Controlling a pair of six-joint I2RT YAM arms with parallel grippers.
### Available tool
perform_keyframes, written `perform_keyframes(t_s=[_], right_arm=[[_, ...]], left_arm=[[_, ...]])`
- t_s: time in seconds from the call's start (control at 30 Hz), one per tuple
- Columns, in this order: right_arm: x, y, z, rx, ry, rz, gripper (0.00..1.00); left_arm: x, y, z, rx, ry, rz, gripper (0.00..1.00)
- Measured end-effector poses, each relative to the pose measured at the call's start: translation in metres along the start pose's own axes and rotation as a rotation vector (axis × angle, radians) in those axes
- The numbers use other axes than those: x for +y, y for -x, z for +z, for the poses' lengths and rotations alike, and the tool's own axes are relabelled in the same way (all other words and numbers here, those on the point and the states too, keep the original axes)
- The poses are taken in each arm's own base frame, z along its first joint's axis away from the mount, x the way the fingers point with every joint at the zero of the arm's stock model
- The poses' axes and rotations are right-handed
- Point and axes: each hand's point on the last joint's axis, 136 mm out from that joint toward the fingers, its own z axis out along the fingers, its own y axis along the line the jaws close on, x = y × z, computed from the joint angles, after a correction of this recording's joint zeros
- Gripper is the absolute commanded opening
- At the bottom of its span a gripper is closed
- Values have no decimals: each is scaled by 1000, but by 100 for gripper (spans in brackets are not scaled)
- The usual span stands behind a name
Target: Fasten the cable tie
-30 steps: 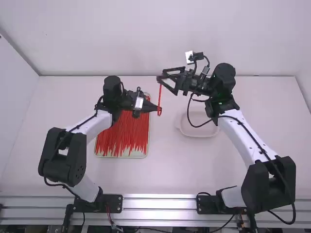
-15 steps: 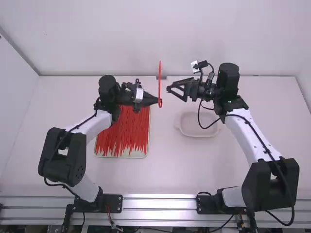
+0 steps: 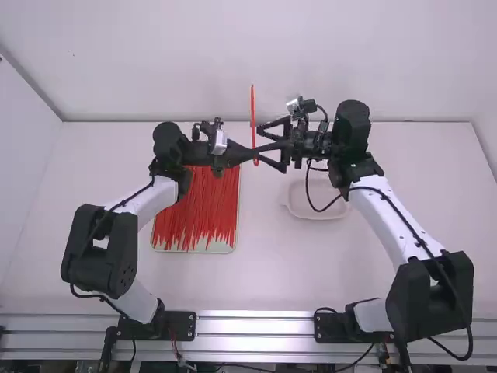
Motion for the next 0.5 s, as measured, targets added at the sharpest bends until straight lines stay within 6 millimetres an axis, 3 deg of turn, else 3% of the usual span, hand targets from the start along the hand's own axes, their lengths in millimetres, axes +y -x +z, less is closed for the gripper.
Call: perform_keyframes(t_s=[0.13,0.27,0.33,0.37,0.43,0.47,0.5], right_arm=[[7,0,8,3,25,-24,87],[7,-2,11,6,17,1,81],[3,-2,10,2,-4,19,60],[2,-2,10,2,-7,20,55],[1,-2,10,-1,-15,27,27],[0,-1,10,-2,-20,28,22],[-1,-2,10,-3,-25,33,7]], left_arm=[[0,0,0,0,0,-10,2],[0,0,0,0,0,-14,2],[0,0,0,0,0,-18,2],[0,0,0,0,0,-17,2],[0,0,0,0,0,-18,3],[0,0,0,0,0,-18,2],[0,0,0,0,0,-18,2]])
